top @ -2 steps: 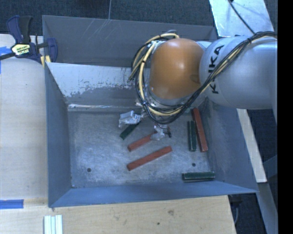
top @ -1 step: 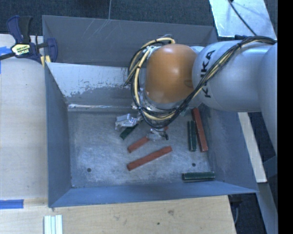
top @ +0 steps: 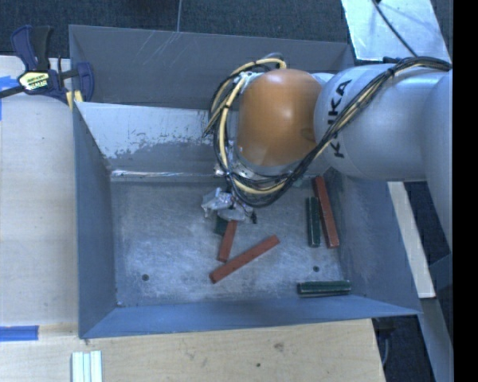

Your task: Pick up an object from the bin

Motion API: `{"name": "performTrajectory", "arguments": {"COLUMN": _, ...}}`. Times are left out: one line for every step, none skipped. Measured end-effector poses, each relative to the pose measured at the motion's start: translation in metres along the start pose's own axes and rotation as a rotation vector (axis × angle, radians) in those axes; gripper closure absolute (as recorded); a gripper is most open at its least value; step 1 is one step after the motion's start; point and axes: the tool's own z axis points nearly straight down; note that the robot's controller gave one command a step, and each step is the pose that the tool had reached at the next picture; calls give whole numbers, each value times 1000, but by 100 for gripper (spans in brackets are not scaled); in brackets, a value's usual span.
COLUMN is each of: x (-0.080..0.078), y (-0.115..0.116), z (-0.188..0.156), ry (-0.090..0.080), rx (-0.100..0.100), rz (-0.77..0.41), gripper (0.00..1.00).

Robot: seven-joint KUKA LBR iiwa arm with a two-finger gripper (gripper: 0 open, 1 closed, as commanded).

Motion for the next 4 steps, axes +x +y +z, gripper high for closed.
{"name": "performTrajectory", "arguments": {"x": 0, "y": 2, "z": 2, "ry": 2, "rx": -5, "rz": 0, "gripper": 0}}
{"name": "performTrajectory", "arguments": {"x": 0, "y": 2, "z": 2, "ry": 1, "rx": -5, "rz": 1, "gripper": 100}}
{"name": "performTrajectory", "arguments": {"x": 27, "y": -20, "z": -114, "ry": 1, "rx": 3, "rz": 29, "gripper": 100}}
{"name": "performTrajectory", "arguments": {"x": 33, "y": -22, "z": -182, "ry": 1, "rx": 3, "rz": 38, "gripper": 100}}
